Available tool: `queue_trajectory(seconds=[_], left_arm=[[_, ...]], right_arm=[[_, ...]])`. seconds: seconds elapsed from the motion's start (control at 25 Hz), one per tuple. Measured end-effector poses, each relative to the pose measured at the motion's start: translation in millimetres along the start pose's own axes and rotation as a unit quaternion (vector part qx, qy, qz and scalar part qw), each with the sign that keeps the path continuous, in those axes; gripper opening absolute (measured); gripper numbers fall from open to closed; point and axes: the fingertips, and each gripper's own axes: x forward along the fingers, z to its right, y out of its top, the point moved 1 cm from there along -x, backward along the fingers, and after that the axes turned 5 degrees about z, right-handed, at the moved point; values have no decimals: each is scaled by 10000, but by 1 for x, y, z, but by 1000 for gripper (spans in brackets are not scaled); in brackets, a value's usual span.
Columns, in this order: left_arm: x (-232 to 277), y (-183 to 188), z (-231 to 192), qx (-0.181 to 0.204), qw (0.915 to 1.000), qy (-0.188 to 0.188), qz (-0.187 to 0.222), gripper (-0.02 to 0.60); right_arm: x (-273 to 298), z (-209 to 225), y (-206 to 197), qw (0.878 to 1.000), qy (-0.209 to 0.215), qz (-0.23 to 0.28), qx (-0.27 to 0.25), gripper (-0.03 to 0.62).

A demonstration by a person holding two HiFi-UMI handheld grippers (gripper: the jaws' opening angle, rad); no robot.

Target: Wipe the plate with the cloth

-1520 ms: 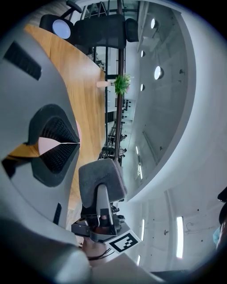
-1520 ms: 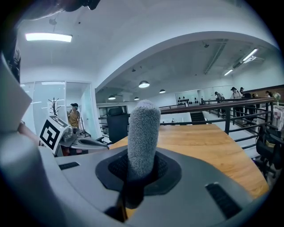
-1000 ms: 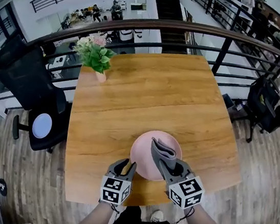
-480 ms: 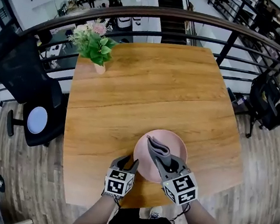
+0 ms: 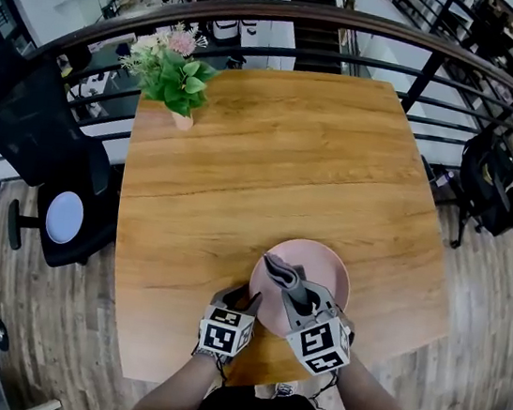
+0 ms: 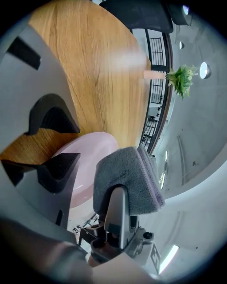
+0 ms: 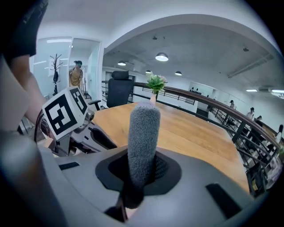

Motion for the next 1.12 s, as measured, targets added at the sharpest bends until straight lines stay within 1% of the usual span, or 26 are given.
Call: queue_trajectory(seconds=[0.24,0.44,0.52,0.64,0.76,0.84,1.0,1.12], left_arm=[[9,-3,1,-12,9999,-32,-132,143],[14,-4,0,-5,9998,76,-202,120],[16,-3,-1,4,9997,135,-207,104],[18,-1,-4,40,9995,237,-186,84],[20,1,-6,36,9993,329,-158,71],[20,2,-6,9,9992,380,-130,61],[22,3,-7,-32,9991,408,-73,52],[22,3,-8,-133,9992,387,-26,48]], right_arm=[[21,-7,-13,9974,123,-329,-630,52],[39,-11,-25,9921,315,-600,-1057,52],[45,-12,-31,9885,394,-714,-1271,52],[55,-16,-41,9804,528,-906,-1670,52],[62,-19,-52,9727,632,-1084,-1952,52],[66,-20,-59,9699,674,-1180,-2019,52],[72,-18,-67,9687,694,-1332,-1976,52],[76,-14,-70,9679,687,-1411,-1965,52]])
